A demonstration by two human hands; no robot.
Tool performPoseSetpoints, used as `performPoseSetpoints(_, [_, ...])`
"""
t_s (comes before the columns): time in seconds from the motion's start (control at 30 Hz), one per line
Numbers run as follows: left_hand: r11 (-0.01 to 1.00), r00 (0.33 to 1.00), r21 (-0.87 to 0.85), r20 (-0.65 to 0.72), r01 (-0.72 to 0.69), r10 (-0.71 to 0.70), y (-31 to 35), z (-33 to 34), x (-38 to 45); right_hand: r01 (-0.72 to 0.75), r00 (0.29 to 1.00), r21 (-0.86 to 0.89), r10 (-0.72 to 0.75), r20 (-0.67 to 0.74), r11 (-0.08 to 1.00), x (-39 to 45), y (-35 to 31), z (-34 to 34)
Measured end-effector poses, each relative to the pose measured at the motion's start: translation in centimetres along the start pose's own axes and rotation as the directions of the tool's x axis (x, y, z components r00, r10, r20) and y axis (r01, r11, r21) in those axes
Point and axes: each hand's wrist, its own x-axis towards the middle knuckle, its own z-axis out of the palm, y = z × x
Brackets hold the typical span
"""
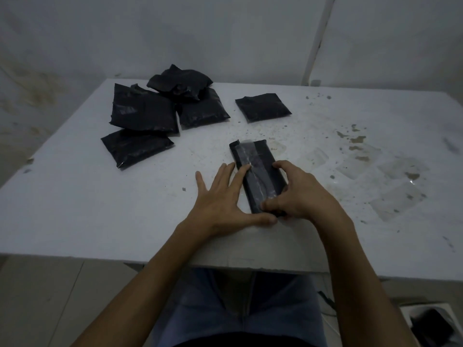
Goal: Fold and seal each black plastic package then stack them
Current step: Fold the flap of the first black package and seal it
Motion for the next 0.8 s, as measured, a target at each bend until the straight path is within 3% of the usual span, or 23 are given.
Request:
performPoseSetpoints(0.07, [0.996, 1.0, -0.086, 0.027, 0.009, -0.007, -0.1, -0.9, 0.2, 0.01, 1.0, 0.003, -0.01, 0.012, 1.0, 0.0, 0.2, -0.1])
performPoseSetpoints(0.17, [0.985, 0.994, -0.171, -0.106, 0.013, -0.032, -0.1, -1.3, 0.7, 0.013, 0.999, 0.009, -0.013, 0.03, 1.0, 0.1, 0.4, -0.2])
performPoseSetpoints(0.27, [0.999, 0.965, -0.014, -0.261, -0.037, 0.032, -0.2, -0.9, 1.6, 0.017, 0.999, 0.0, -0.017, 0.033, 1.0, 0.2, 0.3, -0.3])
performPoseSetpoints(0.37, [0.994, 0.966, 0.106, -0.256, -0.016, 0.043, -0.6, -1.5, 2.6, 0.012, 0.999, -0.019, -0.011, 0.043, 1.0, 0.5, 0.2, -0.5])
performPoseSetpoints(0.63, [0.949, 0.894, 0.103, -0.378, 0.298, -0.24, -1.4, -4.0, 3.1, 0.114, 0.993, -0.09, -0.113, 0.022, 0.989, 3.4, -0.5, -1.8])
performPoseSetpoints(0.73, [0.989, 0.918, -0.03, -0.367, 0.148, -0.148, -3.6, -5.7, 2.9, 0.206, 0.978, -0.052, -0.205, 0.03, 0.977, 4.3, -0.6, -1.6])
performPoseSetpoints(0.8, [0.982, 0.962, -0.177, -0.25, 0.068, -0.112, -5.0, -7.4, 2.6, 0.255, 0.967, -0.013, -0.254, 0.034, 0.967, 5.0, -0.8, -1.4])
